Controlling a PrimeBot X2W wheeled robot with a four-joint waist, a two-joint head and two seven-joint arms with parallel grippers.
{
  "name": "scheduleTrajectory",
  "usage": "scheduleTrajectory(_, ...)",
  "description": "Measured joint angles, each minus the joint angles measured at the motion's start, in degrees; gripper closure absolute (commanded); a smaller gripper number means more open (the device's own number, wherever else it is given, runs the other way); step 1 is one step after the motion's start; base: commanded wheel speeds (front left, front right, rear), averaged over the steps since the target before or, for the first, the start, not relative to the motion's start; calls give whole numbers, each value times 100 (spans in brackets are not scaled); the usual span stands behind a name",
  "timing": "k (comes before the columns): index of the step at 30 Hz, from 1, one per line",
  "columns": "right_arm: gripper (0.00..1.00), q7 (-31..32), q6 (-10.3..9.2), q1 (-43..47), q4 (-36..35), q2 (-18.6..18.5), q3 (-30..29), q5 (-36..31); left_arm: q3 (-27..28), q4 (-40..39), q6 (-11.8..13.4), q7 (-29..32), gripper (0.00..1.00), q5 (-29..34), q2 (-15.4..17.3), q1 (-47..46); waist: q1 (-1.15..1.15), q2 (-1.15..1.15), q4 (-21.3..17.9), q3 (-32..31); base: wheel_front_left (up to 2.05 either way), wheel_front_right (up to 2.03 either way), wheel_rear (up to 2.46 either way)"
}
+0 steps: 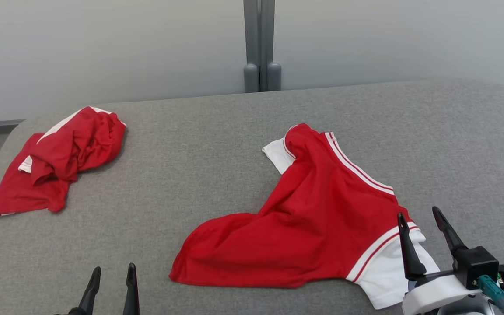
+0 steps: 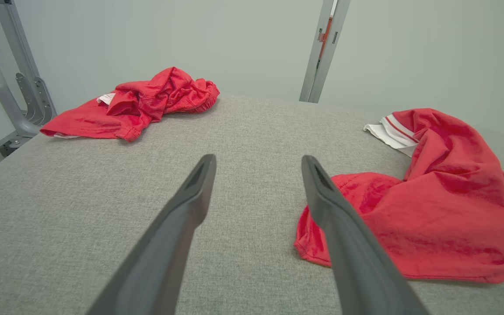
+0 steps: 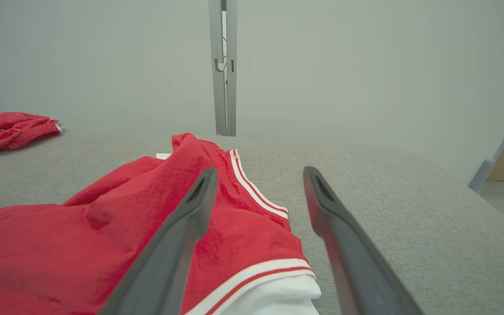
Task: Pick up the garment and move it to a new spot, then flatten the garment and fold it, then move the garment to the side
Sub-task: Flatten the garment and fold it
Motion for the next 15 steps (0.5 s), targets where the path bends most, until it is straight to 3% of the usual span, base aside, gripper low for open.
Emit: scheduleTrajectory(15,0,0,0,36,165,0,63,92,-194,131,-22,0,0,-70,23,25,0,0,31,0,0,0,0)
